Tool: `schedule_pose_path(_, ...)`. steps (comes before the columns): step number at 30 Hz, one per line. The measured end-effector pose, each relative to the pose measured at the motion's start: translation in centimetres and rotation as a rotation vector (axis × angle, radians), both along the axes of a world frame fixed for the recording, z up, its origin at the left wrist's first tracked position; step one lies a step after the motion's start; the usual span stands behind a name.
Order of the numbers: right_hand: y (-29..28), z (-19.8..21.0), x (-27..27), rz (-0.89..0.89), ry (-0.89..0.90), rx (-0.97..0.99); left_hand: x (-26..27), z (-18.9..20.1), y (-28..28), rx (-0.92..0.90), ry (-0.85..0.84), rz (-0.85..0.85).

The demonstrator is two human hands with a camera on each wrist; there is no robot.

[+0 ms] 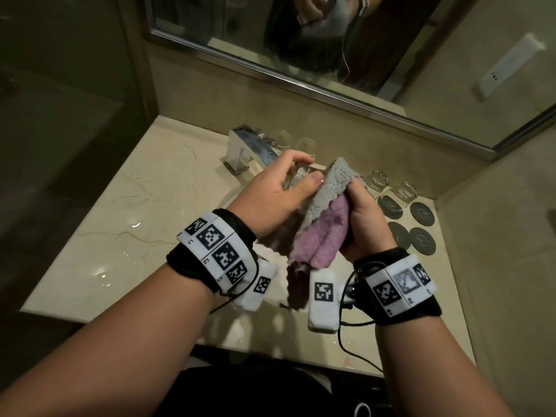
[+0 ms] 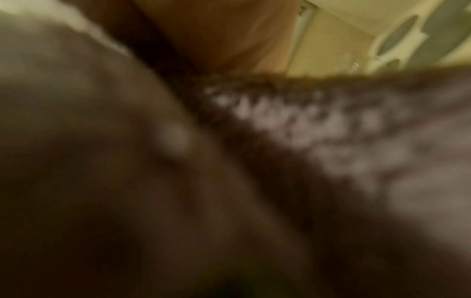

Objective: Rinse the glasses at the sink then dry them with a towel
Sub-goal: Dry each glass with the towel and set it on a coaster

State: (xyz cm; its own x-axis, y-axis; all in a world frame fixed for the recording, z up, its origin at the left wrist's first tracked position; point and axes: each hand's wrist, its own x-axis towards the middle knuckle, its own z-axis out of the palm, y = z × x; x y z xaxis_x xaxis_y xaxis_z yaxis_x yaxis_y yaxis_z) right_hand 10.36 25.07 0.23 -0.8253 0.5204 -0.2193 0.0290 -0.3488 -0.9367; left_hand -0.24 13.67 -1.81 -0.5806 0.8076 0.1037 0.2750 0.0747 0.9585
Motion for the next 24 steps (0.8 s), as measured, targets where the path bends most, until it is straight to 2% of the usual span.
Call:
schedule_pose_path(1, -0.1, 0.1, 0.1, -0.042, 0.029, 0.026, 0.0, 0.1, 0.0, -0.011, -0.125, 0.033)
schedule_pose_path(3, -0.1, -0.3, 0.2, -0.146, 0.029, 0.274, 0.1, 0.2, 0.4, -0.048, -0.411, 0.064)
schedule_pose_path(4, -0.2, -0.5, 0.2, -0.166, 0.015, 0.397, 0.0, 0.1, 0.5, -0.056, -0.447, 0.07)
schedule_pose_path(5, -0.5, -0.6, 0.3, -0.149, -0.005, 0.46, 0.1, 0.2, 0.5, -0.059, -0.403, 0.069)
schedule_pose_path(6, -0.7, -0.6, 0.2, -0.123, -0.019, 0.44, 0.1, 0.1, 0.5, -0.046, -0.318, 0.062)
schedule_pose_path(9, -0.3, -0.4, -0.1, -0.049, -0.047, 0.135, 0.2, -0.1, 0.1, 0.004, -0.09, -0.033)
schedule_pose_path(10, -0.1, -0.6, -0.1, -0.049, -0.028, 0.08, 0.2, -0.4, 0.1, 0.011, -0.087, -0.041)
schedule_pose_path(11, -0.1, -0.6, 0.0, -0.071, -0.012, 0.106, 0.3, -0.4, 0.2, 0.012, -0.138, -0.024)
schedule_pose_path(14, -0.5, -0.4, 0.3, -0.139, -0.029, 0.474, 0.3, -0.6, 0.6, -0.037, -0.454, 0.087)
schedule_pose_path(15, -0.9, -0.3, 0.3, -0.133, -0.023, 0.51, 0.2, -0.7, 0.7, -0.037, -0.466, 0.1)
schedule_pose_path(16, -0.9, -0.5, 0.2, -0.121, -0.015, 0.491, 0.2, -0.6, 0.6, -0.03, -0.404, 0.105)
schedule_pose_path(17, -0.9, -0.5, 0.1, -0.097, -0.018, 0.432, 0.2, -0.7, 0.5, -0.02, -0.293, 0.106)
schedule_pose_path(19, -0.5, -0.6, -0.3, -0.034, -0.026, 0.17, 0.2, -0.5, 0.2, 0.003, -0.065, 0.048)
schedule_pose_path(21, -0.3, -0.5, -0.4, -0.01, -0.026, -0.062, 0.2, -0.7, 0.2, 0.002, 0.009, 0.015)
schedule_pose_path(22, -0.2, -0.5, -0.4, -0.027, -0.01, -0.072, 0.3, -0.8, 0.3, -0.009, -0.043, 0.039)
schedule_pose_path(24, -0.3, -0.5, -0.3, -0.105, 0.025, 0.161, 0.4, -0.6, 0.6, -0.036, -0.285, 0.114)
